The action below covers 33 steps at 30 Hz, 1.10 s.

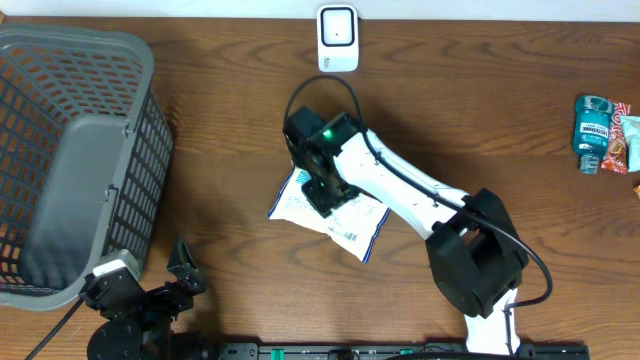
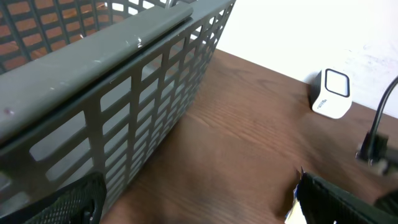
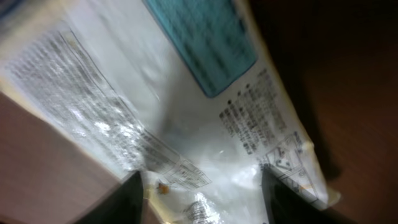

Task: Scan the item barcode
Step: 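Lift the snack bag and carry it toward the white scanner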

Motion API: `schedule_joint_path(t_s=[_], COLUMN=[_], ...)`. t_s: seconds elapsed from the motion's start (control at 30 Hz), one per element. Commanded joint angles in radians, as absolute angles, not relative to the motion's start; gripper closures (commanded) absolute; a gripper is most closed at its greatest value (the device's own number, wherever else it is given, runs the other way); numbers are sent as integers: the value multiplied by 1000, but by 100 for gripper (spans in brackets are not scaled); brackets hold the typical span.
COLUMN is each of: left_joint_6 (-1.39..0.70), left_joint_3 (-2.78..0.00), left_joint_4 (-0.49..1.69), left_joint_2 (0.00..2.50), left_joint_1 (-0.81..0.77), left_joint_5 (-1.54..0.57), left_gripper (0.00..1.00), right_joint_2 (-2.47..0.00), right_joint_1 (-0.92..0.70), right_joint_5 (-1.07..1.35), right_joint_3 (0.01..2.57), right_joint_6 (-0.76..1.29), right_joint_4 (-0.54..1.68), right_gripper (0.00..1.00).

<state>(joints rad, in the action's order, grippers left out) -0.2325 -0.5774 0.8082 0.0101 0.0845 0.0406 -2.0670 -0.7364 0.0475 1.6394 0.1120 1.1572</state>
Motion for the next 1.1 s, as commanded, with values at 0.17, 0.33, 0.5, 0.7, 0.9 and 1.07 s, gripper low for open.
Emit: schedule_joint_path(t_s=[0.17,0.33,0.5,0.7,0.9,1.07], left_joint_6=[-231,-231,-231,-231,-231,-231], left_joint_3=[-577,-577,-577,-577,-577,-577], left_joint_4=[808,808,808,808,808,808], left_joint_2=[3,3,3,3,3,3], left_joint_1=[89,89,89,89,89,89], left_joint_5=[53,53,53,53,53,53], left_gripper=[2,2,2,2,2,2], right_joint_2=[-2064,-2065,-2065,-2065,-2038,-1928], right_joint_1=[-762,-804,-838,-814,-750,-664], right_joint_5=[297,372,319,-185,-121,-125], right_joint_3=[1541,1536,1499,1472,1550,1607], right_joint_6=[-21,-69,-49,394,421,741], right_joint_4=[1095,1049,945,781,748,915], right_gripper=[99,81,71,69,39,1])
